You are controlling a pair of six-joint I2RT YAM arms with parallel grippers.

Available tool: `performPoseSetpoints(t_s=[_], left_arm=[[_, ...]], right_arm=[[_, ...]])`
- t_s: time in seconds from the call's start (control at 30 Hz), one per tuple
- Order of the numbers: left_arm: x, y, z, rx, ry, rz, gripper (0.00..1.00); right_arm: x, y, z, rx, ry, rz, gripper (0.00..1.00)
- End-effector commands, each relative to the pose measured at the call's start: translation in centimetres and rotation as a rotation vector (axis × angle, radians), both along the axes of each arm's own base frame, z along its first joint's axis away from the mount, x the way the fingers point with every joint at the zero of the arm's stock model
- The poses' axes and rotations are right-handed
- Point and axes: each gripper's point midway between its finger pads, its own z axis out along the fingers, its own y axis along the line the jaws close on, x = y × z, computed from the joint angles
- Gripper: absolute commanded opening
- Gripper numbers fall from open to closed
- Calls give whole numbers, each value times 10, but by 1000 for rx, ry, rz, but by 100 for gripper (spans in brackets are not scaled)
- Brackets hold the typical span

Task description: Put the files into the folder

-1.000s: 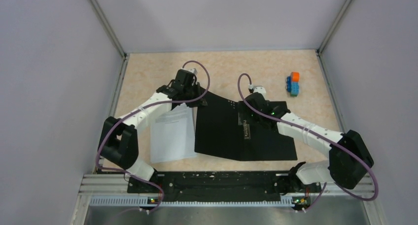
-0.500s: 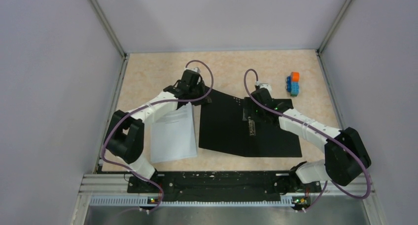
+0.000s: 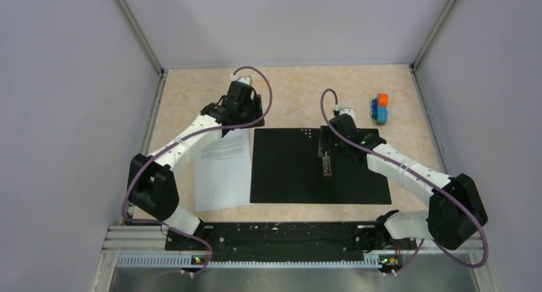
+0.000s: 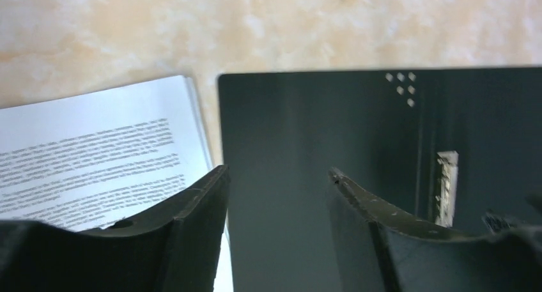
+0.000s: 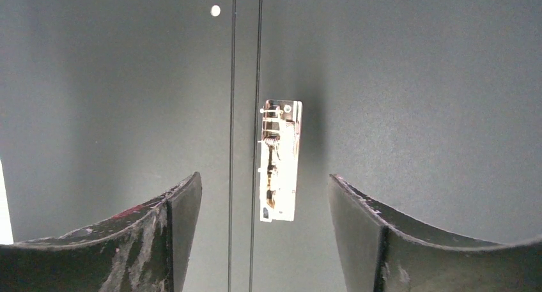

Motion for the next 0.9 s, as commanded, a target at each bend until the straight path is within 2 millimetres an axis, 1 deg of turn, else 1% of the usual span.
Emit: performPoseSetpoints(t_s=[0.0,0.07,0.1,0.17,0.2,0.23,0.37,0.47,0.57,0.73,0.87], left_arm=[[-27,-41,2,-102,42,-117,57],[-38,-58,-15,-123,83,-119,48],[-44,-64,-28,-131,110,-110,42],[-54,-72,-47,-155,149,-92,34],[-59,-72,-56,-156,167,-73,30],[-64,-70,-65,-151,183,-53,24],[-79,-57,-94,-134,225,26,16],[-87,-49,-109,-103,245,61,10],[-93,-43,-123,-68,267,87,1],[-98,-33,-141,-38,294,137,0],[-100,-26,-151,-7,310,166,0]], right_arm=[[-4,-3,4,28,-6,-12,68],[-7,-3,-1,28,9,-15,60],[-9,-3,-5,25,18,-12,56],[-14,-2,-12,13,36,-8,50],[-17,-2,-16,4,46,-6,48],[-21,-3,-20,-2,56,-6,46],[-28,0,-29,-14,78,1,39],[-33,6,-34,-25,92,13,33],[-39,10,-41,-40,108,17,29],[-47,9,-53,-67,135,16,24],[-50,9,-57,-71,142,16,21]])
